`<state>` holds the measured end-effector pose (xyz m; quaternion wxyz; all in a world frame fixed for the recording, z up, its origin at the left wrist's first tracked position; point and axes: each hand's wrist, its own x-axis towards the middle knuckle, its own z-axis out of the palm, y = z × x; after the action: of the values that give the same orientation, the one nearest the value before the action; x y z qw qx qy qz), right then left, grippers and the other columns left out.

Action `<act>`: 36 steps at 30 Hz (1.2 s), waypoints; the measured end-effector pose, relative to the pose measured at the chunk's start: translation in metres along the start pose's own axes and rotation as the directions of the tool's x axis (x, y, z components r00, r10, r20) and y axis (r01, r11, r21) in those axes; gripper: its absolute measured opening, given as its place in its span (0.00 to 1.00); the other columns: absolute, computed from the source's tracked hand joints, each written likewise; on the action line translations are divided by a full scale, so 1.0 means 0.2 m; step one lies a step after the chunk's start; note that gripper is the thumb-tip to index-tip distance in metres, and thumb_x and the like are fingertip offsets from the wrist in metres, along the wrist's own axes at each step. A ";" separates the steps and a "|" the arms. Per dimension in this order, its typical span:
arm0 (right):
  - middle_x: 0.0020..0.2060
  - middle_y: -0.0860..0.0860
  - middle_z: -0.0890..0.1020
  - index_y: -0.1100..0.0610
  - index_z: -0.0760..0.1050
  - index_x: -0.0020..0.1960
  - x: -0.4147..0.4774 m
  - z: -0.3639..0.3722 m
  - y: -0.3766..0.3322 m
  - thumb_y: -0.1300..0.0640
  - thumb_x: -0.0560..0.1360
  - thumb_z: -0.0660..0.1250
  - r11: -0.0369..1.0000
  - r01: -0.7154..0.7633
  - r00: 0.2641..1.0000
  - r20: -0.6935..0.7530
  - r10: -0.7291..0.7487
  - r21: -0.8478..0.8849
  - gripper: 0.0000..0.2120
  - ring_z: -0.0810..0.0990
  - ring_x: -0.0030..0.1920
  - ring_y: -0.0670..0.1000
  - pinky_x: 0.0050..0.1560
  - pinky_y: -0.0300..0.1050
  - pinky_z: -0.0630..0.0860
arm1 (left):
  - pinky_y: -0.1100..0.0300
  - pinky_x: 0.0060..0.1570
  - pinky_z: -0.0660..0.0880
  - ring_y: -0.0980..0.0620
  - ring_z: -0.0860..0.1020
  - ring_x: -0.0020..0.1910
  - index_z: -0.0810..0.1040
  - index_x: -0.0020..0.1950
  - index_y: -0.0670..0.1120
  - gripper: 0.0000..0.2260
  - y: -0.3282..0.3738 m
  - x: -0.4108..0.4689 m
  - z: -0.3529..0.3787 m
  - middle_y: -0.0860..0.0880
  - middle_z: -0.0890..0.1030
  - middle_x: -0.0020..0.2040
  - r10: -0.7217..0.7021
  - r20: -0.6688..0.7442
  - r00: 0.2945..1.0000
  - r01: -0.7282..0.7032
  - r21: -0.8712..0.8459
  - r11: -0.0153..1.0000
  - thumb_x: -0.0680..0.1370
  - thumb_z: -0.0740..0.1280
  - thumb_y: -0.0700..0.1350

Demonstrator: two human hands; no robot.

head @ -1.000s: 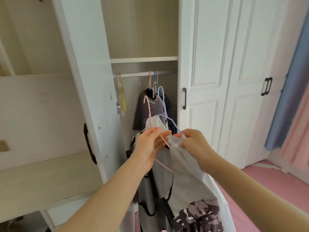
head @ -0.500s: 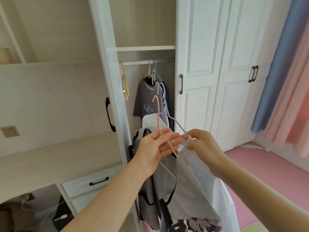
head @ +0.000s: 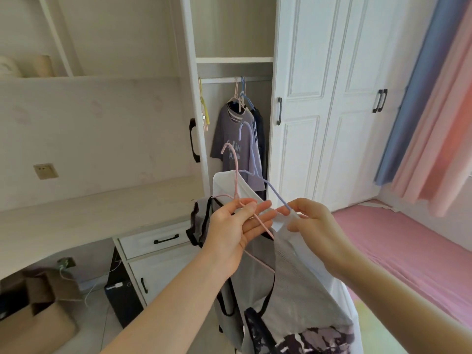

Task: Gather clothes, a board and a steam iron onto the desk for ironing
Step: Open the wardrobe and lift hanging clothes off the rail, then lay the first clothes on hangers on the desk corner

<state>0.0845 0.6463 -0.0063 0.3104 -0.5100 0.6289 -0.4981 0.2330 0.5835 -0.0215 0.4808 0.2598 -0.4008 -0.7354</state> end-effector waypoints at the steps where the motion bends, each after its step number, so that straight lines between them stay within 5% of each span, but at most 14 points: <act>1: 0.43 0.50 0.84 0.50 0.79 0.43 -0.03 -0.01 -0.01 0.70 0.70 0.62 1.000 -0.001 1.000 0.007 0.001 -0.009 0.16 0.78 0.38 0.41 0.35 0.34 0.72 | 0.56 0.41 0.81 0.41 0.84 0.49 0.75 0.52 0.38 0.04 0.01 -0.04 0.00 0.39 0.84 0.50 0.013 -0.017 1.000 -0.013 -0.014 1.000 0.79 0.63 0.36; 6: 0.45 0.58 0.83 0.50 0.79 0.42 -0.13 -0.06 -0.09 0.69 0.69 0.62 0.998 0.034 0.997 0.069 -0.031 -0.044 0.15 0.75 0.38 0.51 0.39 0.45 0.70 | 0.58 0.40 0.81 0.43 0.84 0.49 0.76 0.52 0.37 0.04 0.08 -0.15 0.02 0.40 0.84 0.50 0.088 -0.084 0.993 -0.094 -0.067 0.993 0.78 0.64 0.35; 16: 0.43 0.60 0.82 0.50 0.79 0.43 -0.17 -0.06 -0.23 0.67 0.70 0.62 0.985 0.172 0.960 0.226 -0.168 0.004 0.14 0.75 0.37 0.54 0.38 0.48 0.69 | 0.58 0.45 0.81 0.44 0.83 0.52 0.76 0.60 0.34 0.11 0.21 -0.20 0.02 0.39 0.83 0.55 0.196 -0.166 0.966 -0.231 -0.228 0.946 0.78 0.63 0.33; 22: 0.32 0.52 0.77 0.50 0.78 0.43 -0.13 0.04 -0.22 0.64 0.74 0.62 0.980 0.200 0.937 0.295 -0.188 -0.010 0.11 0.68 0.27 0.45 0.27 0.36 0.63 | 0.61 0.44 0.80 0.44 0.83 0.52 0.78 0.55 0.34 0.09 0.24 -0.22 -0.02 0.40 0.84 0.52 0.323 -0.248 0.913 -0.364 -0.139 0.921 0.78 0.62 0.33; 27: 0.37 0.60 0.79 0.52 0.77 0.43 -0.10 0.12 -0.20 0.64 0.75 0.63 0.977 0.209 0.909 0.361 -0.208 0.038 0.09 0.70 0.34 0.50 0.34 0.46 0.64 | 0.62 0.45 0.80 0.44 0.83 0.53 0.78 0.57 0.34 0.09 0.26 -0.25 -0.08 0.41 0.84 0.54 0.350 -0.285 0.892 -0.364 0.003 0.931 0.80 0.62 0.36; 33: 0.36 0.56 0.80 0.53 0.77 0.44 -0.07 0.24 -0.12 0.60 0.76 0.63 0.953 0.303 0.870 0.407 -0.280 0.008 0.05 0.70 0.32 0.51 0.35 0.48 0.69 | 0.60 0.43 0.81 0.43 0.83 0.52 0.75 0.58 0.36 0.09 0.28 -0.28 -0.17 0.41 0.84 0.53 0.316 -0.344 0.884 -0.342 -0.017 0.940 0.81 0.62 0.39; 36: 0.40 0.49 0.82 0.51 0.77 0.46 -0.04 0.28 -0.07 0.57 0.77 0.63 0.939 0.340 0.859 0.426 -0.285 -0.057 0.05 0.79 0.41 0.55 0.44 0.53 0.77 | 0.58 0.44 0.81 0.43 0.83 0.53 0.74 0.57 0.36 0.08 0.26 -0.28 -0.19 0.39 0.83 0.53 0.279 -0.384 0.880 -0.339 -0.098 0.936 0.81 0.61 0.37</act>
<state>0.1413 0.6360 -0.0122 0.3165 -0.7179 0.4891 -0.3811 0.3107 0.6115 0.0004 0.6775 0.2839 -0.2800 -0.6181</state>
